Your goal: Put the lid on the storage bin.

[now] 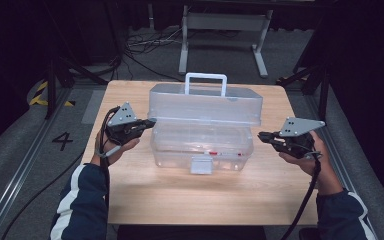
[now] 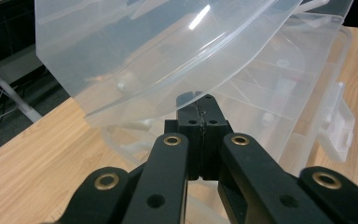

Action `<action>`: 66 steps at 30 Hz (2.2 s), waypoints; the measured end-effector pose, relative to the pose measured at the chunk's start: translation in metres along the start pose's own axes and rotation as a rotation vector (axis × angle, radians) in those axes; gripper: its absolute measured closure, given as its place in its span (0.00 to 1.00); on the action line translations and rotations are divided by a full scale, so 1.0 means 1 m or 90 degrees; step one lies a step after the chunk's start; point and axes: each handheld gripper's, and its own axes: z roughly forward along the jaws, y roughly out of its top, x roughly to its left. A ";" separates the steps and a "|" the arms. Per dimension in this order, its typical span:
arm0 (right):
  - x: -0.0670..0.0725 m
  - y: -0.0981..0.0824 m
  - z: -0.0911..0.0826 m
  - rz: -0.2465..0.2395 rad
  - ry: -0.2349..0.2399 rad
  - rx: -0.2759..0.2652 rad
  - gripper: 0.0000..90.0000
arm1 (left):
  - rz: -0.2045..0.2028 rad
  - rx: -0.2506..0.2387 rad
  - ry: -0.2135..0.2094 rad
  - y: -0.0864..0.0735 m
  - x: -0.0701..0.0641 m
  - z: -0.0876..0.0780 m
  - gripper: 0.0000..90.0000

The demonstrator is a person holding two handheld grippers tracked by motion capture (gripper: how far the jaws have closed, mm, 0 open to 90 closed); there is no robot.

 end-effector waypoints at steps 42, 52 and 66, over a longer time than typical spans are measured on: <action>0.005 -0.017 0.009 0.034 0.025 0.028 0.94 | 0.016 0.076 -0.027 -0.027 -0.028 -0.009 1.00; 0.008 -0.022 0.013 0.035 0.038 0.042 0.94 | 0.022 0.102 -0.027 -0.032 -0.033 -0.003 1.00; 0.013 -0.028 0.017 0.040 0.050 0.051 0.95 | 0.017 0.110 -0.032 -0.038 -0.036 -0.001 1.00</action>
